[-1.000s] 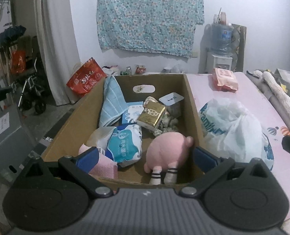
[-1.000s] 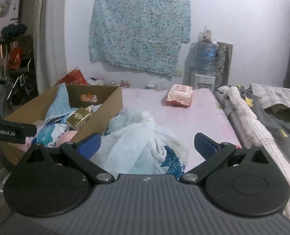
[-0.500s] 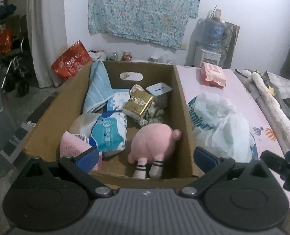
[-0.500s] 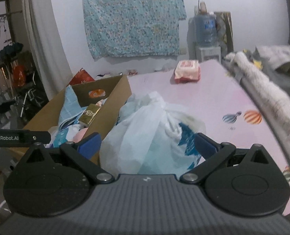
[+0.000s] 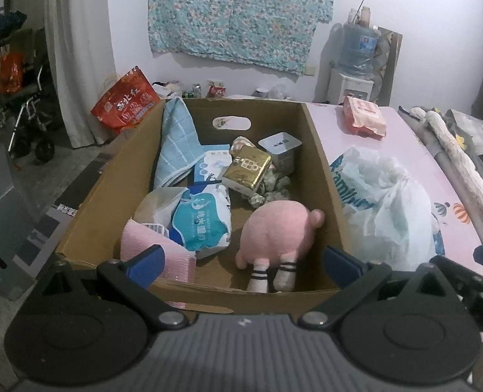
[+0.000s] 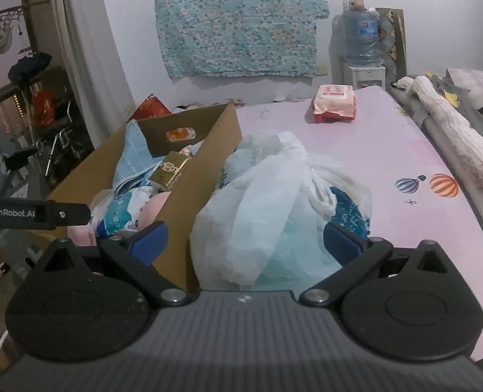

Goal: Organize soft objects

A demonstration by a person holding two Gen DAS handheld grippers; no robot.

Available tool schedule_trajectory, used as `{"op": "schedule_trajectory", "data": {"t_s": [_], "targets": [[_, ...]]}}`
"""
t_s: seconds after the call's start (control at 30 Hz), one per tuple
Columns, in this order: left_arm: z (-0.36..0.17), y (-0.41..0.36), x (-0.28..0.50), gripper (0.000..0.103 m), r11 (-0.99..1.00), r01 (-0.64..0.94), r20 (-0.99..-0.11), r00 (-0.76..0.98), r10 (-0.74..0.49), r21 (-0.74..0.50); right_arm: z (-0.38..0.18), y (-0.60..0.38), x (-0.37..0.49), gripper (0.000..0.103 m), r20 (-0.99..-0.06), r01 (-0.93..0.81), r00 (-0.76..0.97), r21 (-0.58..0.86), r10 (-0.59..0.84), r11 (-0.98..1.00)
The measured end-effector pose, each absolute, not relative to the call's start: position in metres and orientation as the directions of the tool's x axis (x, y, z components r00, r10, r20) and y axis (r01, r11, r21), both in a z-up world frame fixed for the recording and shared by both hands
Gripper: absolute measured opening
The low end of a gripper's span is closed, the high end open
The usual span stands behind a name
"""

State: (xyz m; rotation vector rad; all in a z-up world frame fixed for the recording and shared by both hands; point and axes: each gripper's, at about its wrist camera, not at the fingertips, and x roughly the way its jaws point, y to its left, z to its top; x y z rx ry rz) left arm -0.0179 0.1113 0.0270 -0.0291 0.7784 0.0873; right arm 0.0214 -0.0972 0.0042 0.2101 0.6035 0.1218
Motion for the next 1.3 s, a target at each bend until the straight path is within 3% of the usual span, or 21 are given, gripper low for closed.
{"op": "schedule_trajectory", "data": {"t_s": [0.47,0.87,1.3], "targets": [[0.025,0.118,-0.021,0.103,0.998,-0.069,-0.712,0.701,0.042,-0.009,0.008,-0.084,0.018,0.102,-0.543,-0.019,0.833,0.16,0.104,0.987],[0.021,0.12,-0.025,0.103,0.998,-0.057,-0.724,0.689,0.033,-0.008,0.007,-0.081,0.018,0.102,-0.562,-0.033,0.816,0.188,0.135,0.982],[0.01,0.116,-0.02,0.103,0.999,-0.052,-0.769,0.639,0.034,0.001,0.005,-0.079,0.034,0.102,-0.647,-0.011,0.754,0.158,0.112,0.987]]}}
